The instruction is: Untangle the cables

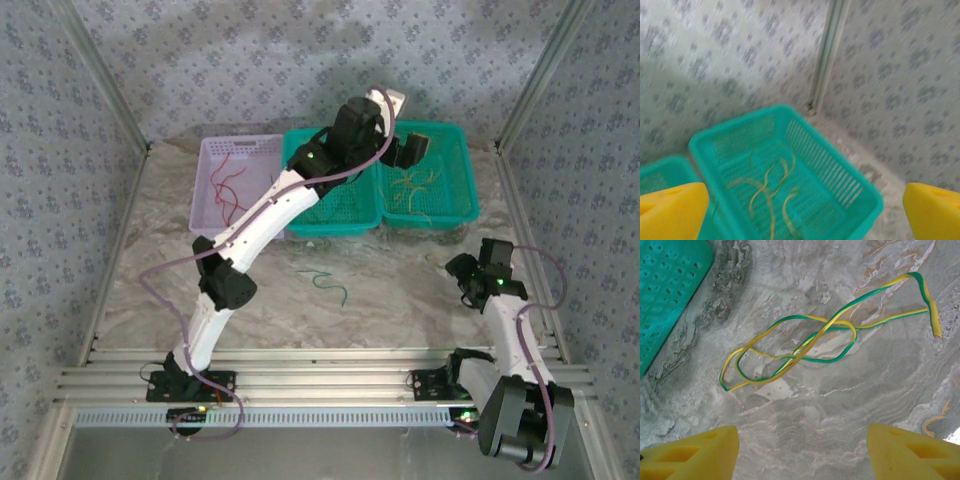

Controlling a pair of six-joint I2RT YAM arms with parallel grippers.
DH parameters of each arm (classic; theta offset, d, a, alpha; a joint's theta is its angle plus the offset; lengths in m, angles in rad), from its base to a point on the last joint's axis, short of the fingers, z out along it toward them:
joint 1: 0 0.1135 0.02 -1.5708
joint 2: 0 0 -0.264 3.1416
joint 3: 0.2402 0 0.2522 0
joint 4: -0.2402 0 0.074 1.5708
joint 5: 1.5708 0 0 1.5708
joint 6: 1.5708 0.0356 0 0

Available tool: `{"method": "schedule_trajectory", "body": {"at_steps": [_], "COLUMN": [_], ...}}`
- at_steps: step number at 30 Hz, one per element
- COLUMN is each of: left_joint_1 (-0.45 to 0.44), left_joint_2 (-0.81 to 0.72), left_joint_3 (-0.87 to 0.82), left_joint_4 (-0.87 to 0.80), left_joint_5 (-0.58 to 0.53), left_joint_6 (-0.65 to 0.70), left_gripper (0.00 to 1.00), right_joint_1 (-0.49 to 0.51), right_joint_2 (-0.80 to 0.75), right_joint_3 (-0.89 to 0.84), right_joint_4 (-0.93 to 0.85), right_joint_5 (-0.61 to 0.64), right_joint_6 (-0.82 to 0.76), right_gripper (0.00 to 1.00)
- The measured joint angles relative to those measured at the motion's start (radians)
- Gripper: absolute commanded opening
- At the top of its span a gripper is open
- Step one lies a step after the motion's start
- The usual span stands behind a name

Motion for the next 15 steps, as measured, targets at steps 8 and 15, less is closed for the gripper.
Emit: {"method": "schedule_trajectory", "body": {"at_steps": [8, 15], "left_joint_1": [0.011, 0.031], "left_joint_2": [-0.192, -0.376], "left_joint_3": [-0.44, -0.697], "left_joint_4": [0.004, 0.057], "left_joint_5": [-0.119, -0.171], "left_joint_6": [-0.009, -0.042], "left_gripper": [1.0, 1.0], "right_joint_1": [-0.037, -0.04], "right_joint_2": [0.094, 0.127], "right_joint_3": [0.004, 0.006], "right_joint_4": [0.085, 0.178], "right_joint_5": [0.001, 0.003], "right_joint_6": [0.039, 0.079], "right_gripper": [0.68, 0.66]}}
